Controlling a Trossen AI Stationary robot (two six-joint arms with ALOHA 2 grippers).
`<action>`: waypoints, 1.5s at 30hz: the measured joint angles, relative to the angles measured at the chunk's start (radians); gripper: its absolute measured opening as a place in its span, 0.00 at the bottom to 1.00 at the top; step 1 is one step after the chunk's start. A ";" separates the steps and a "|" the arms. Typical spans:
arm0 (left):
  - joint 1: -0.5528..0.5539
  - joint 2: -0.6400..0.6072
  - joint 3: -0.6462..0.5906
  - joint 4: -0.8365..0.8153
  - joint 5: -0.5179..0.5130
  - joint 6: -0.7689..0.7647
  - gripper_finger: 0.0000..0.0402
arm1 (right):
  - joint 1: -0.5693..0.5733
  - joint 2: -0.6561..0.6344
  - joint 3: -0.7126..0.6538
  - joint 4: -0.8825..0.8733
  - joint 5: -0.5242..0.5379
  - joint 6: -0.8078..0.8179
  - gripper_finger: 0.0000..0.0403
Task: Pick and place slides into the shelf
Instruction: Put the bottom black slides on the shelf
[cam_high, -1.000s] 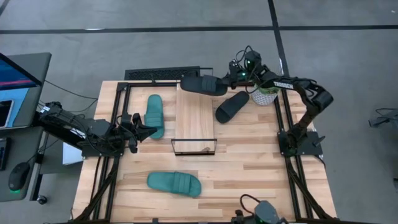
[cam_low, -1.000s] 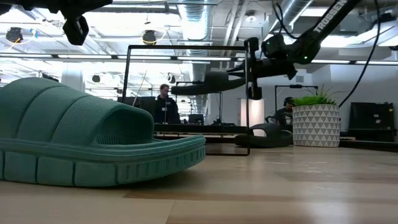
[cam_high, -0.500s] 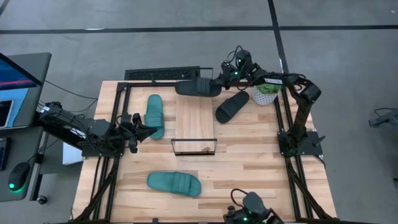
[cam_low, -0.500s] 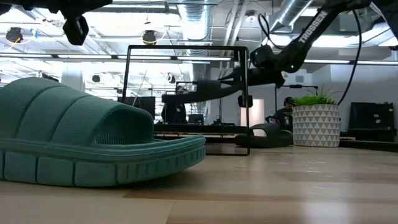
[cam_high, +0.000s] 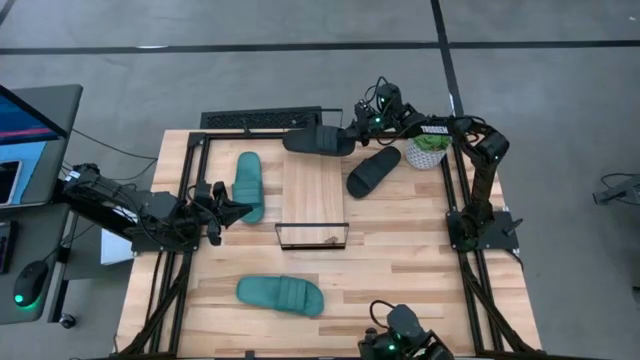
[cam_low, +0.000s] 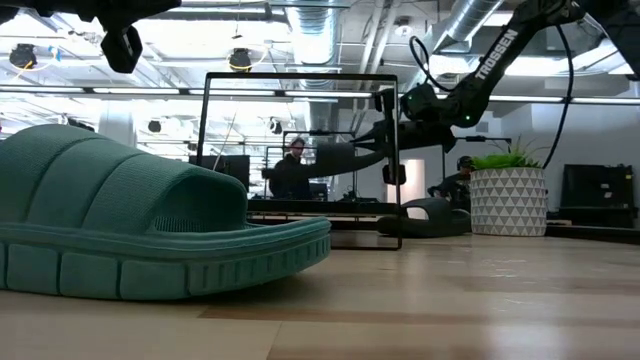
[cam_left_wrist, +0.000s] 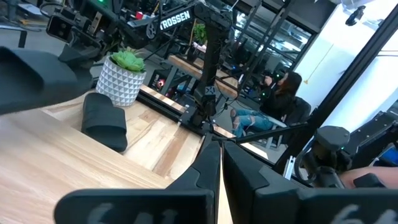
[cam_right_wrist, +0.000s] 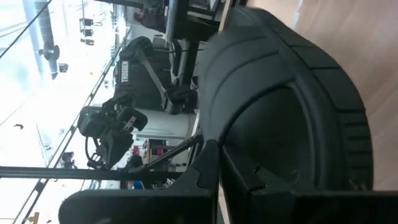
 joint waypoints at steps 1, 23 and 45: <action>0.000 0.000 0.000 0.000 0.000 0.000 0.02 | -0.001 0.000 0.001 0.000 0.000 -0.001 0.00; 0.000 0.000 0.000 0.000 -0.001 -0.013 0.02 | -0.013 0.011 0.098 -0.098 0.023 -0.034 0.00; 0.000 0.000 0.000 0.000 -0.001 -0.039 0.02 | -0.025 0.180 0.222 -0.182 0.018 -0.082 0.00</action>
